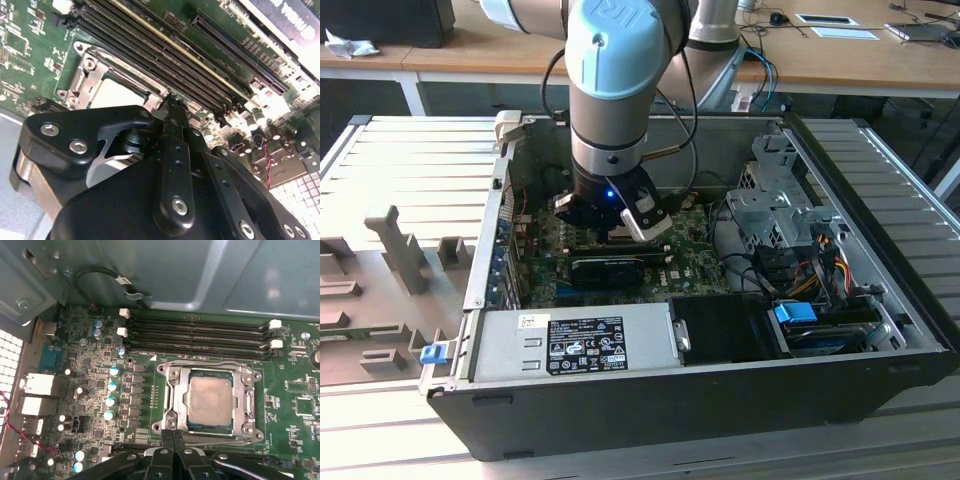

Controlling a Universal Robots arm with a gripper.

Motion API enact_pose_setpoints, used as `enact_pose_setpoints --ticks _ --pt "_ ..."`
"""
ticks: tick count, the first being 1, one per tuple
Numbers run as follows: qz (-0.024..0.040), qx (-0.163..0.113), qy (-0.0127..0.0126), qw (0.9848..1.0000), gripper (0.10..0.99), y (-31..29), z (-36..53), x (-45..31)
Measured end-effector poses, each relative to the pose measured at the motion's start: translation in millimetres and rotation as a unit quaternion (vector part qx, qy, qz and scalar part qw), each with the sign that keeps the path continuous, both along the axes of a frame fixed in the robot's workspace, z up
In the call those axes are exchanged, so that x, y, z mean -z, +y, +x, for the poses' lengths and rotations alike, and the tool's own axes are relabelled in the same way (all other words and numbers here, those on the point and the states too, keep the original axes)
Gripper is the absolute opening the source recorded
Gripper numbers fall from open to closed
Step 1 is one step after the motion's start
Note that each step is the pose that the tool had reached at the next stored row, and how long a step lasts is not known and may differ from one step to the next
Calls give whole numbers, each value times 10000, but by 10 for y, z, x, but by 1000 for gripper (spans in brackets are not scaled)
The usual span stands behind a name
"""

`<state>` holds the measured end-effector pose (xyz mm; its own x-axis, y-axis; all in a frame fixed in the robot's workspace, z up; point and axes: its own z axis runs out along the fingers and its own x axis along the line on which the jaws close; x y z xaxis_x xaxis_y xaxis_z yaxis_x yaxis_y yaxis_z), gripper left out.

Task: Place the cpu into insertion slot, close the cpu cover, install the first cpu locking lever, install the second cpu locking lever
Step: 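Install the second cpu locking lever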

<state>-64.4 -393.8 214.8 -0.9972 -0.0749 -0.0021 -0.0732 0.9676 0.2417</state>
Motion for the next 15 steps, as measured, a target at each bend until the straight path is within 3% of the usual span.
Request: enact_pose_setpoints --ticks 5,7,8,10,15 --pt "128 -2 -14 9999 106 -20 -30 24" --pt "203 -1 -17 9998 106 -40 -32 32" --pt "272 -1 -20 9996 106 -75 -32 41" --pt "349 -1 -30 9994 106 -116 -47 52" --pt "391 -2 -54 9992 106 -146 -54 91"
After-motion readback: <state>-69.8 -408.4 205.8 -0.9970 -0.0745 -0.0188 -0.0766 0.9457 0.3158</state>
